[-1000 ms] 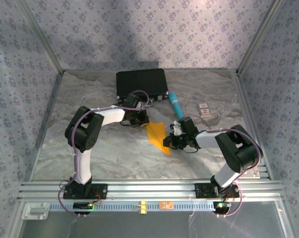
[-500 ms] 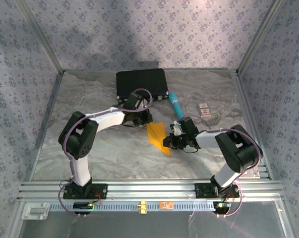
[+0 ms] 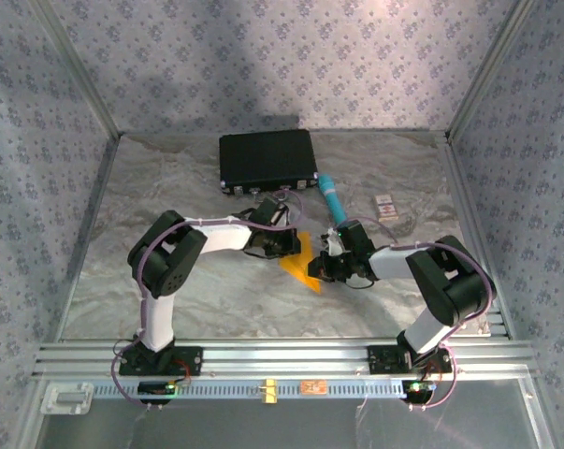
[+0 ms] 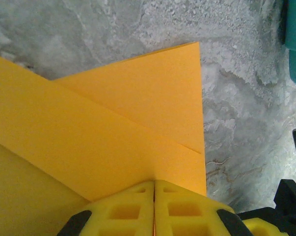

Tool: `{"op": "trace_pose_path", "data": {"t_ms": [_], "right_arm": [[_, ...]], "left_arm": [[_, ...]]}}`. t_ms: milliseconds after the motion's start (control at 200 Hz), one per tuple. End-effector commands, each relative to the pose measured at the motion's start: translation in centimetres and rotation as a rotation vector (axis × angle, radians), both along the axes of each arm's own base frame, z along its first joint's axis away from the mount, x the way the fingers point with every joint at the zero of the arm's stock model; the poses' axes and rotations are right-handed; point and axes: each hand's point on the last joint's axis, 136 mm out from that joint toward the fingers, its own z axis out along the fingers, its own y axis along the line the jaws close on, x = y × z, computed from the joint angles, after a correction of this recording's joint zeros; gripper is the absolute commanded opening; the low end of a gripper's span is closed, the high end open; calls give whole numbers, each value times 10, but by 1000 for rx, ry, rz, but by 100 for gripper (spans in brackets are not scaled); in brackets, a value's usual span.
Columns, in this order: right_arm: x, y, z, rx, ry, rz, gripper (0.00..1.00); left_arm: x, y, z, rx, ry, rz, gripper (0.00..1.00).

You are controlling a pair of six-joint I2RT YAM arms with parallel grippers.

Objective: Fold a paper plane with a square sheet of paper (pick it up from the middle)
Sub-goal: Fourth fold the wing at the center of the table.

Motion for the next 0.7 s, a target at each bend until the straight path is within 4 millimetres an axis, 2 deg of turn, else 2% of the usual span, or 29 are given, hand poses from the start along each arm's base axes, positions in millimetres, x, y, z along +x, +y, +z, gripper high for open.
{"op": "trace_pose_path", "data": {"t_ms": [0, 160, 390, 540, 695], "right_arm": [[-28, -16, -16, -101, 111, 13, 0], [-14, -4, 8, -73, 55, 23, 0], [12, 15, 18, -59, 6, 17, 0], [22, 11, 0, -100, 13, -9, 0], [-4, -3, -24, -140, 107, 11, 0]], "left_arm": [[-6, 28, -35, 135, 36, 25, 8], [-12, 31, -40, 131, 48, 29, 8], [-11, 29, -38, 125, 47, 27, 8], [-11, 28, -38, 119, 46, 26, 8], [-11, 28, -38, 119, 49, 26, 7]]}}
